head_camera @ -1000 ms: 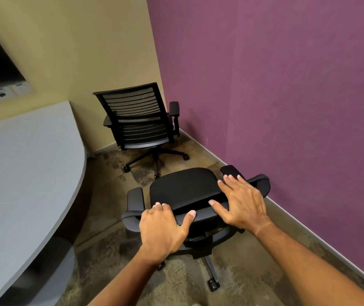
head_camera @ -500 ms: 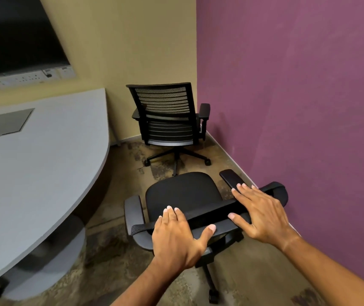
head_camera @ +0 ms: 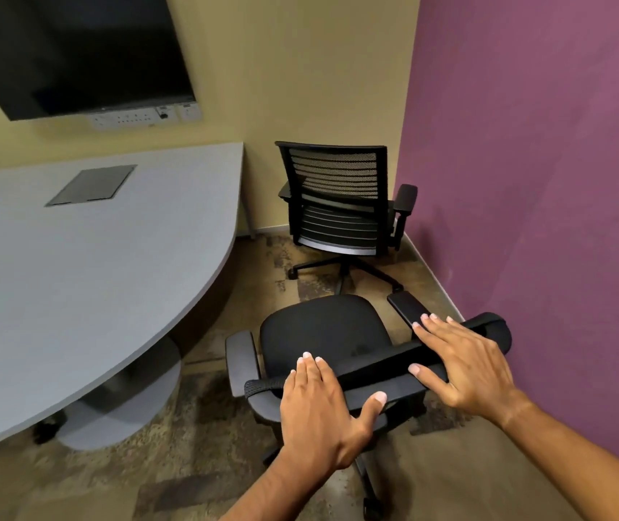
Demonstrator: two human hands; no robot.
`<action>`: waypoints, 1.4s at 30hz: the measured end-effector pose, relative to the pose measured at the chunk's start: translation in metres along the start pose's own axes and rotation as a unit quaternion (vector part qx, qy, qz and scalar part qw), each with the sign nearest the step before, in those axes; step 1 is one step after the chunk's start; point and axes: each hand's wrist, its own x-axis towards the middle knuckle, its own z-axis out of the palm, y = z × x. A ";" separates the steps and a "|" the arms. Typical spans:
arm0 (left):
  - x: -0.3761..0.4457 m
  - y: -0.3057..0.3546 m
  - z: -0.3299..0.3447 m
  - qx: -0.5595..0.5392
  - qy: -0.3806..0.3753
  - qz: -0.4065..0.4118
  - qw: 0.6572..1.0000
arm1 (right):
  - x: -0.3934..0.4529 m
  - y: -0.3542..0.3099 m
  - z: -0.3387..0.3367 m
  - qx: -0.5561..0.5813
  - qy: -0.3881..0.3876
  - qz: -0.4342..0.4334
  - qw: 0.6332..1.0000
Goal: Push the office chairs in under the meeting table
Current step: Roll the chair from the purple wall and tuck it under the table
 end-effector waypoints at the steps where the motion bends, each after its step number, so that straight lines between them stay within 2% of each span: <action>1: 0.002 0.003 0.000 -0.004 0.002 -0.010 1.000 | 0.005 0.004 0.002 0.005 0.001 -0.007 1.000; 18: 0.065 0.047 -0.002 -0.058 0.070 -0.208 0.974 | 0.116 0.069 0.035 0.062 -0.039 -0.152 0.986; 28: 0.106 0.010 -0.014 -0.063 0.089 -0.238 0.965 | 0.178 0.062 0.055 0.045 -0.077 -0.202 0.975; 36: 0.125 -0.039 -0.025 -0.013 0.084 -0.225 0.971 | 0.215 0.044 0.060 0.034 -0.108 -0.219 0.969; 42: 0.139 -0.055 -0.030 -0.008 0.070 -0.264 0.962 | 0.245 0.034 0.067 0.028 -0.141 -0.247 0.958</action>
